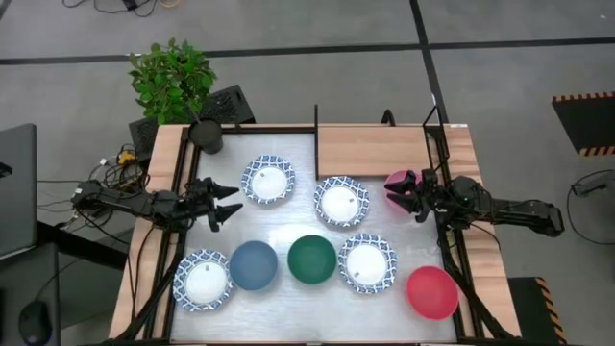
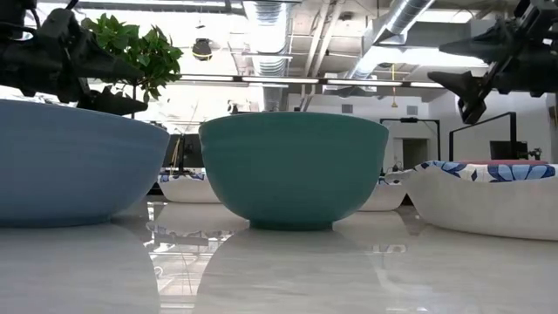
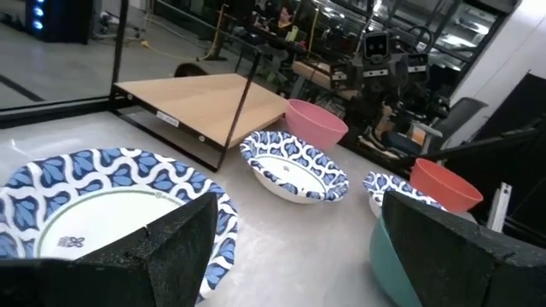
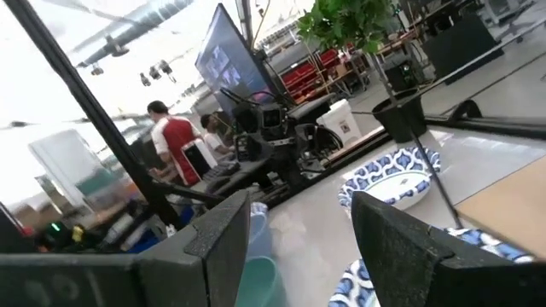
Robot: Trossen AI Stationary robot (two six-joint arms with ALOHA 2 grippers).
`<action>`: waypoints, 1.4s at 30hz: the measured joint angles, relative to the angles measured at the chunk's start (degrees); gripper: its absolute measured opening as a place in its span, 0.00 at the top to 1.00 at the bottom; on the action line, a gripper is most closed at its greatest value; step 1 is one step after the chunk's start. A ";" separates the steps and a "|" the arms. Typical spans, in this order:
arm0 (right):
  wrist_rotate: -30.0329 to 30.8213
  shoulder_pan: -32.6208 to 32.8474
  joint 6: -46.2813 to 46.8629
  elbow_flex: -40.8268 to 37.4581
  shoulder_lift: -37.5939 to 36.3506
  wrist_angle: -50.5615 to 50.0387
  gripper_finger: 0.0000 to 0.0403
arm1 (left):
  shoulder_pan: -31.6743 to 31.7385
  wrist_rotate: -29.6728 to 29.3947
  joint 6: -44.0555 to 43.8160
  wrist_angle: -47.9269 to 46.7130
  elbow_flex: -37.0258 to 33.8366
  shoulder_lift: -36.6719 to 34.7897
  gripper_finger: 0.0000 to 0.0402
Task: Place and stack bowls onto a shelf
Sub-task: Put the pink bowl on the shelf
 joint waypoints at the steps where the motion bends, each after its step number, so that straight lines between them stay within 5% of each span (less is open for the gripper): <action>1: 0.00 -0.01 1.34 0.17 -0.02 -0.21 0.43 | 0.00 -0.09 -0.02 0.00 0.00 0.00 0.21; 9: -0.05 0.07 -0.10 7.47 0.62 -1.64 0.43 | 0.00 -5.17 0.35 0.15 0.00 0.00 0.21; 13: 0.99 0.09 -4.35 15.78 4.48 -16.21 0.43 | 0.02 -5.66 0.52 0.15 0.00 0.00 0.21; 28: 3.13 3.10 -6.84 42.25 42.72 -67.74 0.44 | 0.02 -5.46 -1.56 0.13 0.00 0.02 0.21; 34: 3.96 6.26 -5.28 43.46 53.27 -72.41 0.44 | 0.02 -5.46 -1.45 0.12 0.00 0.01 0.21; 42: 13.53 8.13 -4.42 43.46 63.89 -74.03 0.44 | 0.02 -5.46 -1.88 0.11 0.00 0.00 0.21</action>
